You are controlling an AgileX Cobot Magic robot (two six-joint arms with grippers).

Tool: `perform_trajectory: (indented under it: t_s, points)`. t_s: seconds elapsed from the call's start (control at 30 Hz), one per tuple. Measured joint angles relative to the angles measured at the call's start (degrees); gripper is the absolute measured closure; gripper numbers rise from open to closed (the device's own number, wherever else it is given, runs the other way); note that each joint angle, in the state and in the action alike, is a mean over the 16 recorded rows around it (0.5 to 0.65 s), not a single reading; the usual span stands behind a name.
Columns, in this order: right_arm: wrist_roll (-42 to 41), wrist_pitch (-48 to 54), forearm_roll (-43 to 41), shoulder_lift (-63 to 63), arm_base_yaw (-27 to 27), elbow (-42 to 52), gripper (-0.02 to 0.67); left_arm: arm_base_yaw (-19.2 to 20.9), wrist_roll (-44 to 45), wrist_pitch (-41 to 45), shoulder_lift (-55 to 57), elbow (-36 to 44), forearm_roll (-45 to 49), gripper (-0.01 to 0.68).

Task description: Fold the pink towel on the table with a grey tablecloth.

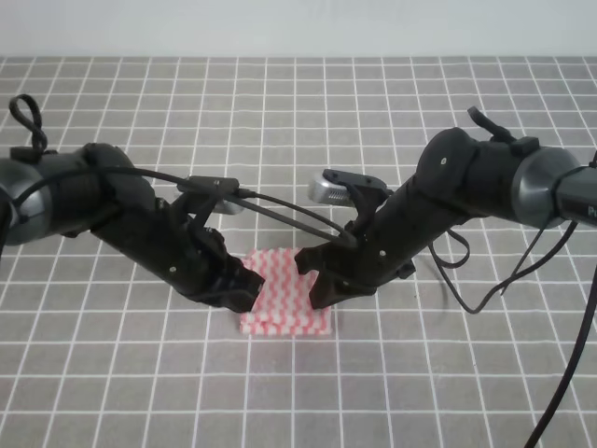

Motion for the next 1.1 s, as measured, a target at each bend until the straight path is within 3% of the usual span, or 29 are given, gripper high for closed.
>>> perform_trajectory:
  t_s: [0.5, 1.1]
  points:
    - [0.2, -0.4, -0.4, 0.7, 0.0, 0.0, 0.664, 0.0, -2.0, 0.5, -3.1, 0.0, 2.6, 0.675]
    - [0.3, -13.4, 0.0, -0.4, -0.3, 0.0, 0.664, -0.1, -1.7, 1.0, -1.9, 0.0, 2.0, 0.675]
